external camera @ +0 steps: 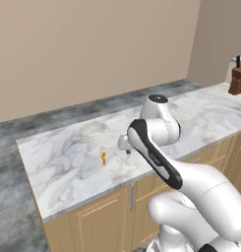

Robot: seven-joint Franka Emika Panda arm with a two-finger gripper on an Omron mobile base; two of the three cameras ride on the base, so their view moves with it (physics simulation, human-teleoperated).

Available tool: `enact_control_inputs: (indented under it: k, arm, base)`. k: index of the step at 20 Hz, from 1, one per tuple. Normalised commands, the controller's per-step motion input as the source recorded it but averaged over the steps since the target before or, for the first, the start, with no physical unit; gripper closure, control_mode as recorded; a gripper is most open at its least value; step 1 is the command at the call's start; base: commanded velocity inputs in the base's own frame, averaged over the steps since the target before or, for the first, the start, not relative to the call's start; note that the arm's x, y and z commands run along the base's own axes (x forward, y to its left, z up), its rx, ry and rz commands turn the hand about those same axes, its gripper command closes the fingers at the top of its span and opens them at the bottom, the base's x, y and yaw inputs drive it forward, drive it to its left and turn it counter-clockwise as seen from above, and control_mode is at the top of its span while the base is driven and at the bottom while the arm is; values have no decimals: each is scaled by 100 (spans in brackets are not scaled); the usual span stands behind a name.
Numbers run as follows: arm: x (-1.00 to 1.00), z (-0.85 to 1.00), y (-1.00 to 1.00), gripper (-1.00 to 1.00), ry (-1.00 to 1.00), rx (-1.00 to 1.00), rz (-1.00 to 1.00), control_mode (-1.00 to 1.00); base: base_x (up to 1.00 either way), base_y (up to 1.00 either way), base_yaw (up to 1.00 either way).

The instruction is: Open the fridge, remove the banana, garlic, and shrimp, and place them on any counter.

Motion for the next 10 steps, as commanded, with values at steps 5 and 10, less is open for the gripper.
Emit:
enact_control_inputs:
  k: [5,10]
  arm:
    - [0,0,0,-100,0,0,0,100]
    - [0,0,0,-100,0,0,0,100]
  base:
    - [-31,10,85]
    - [-1,3,100]
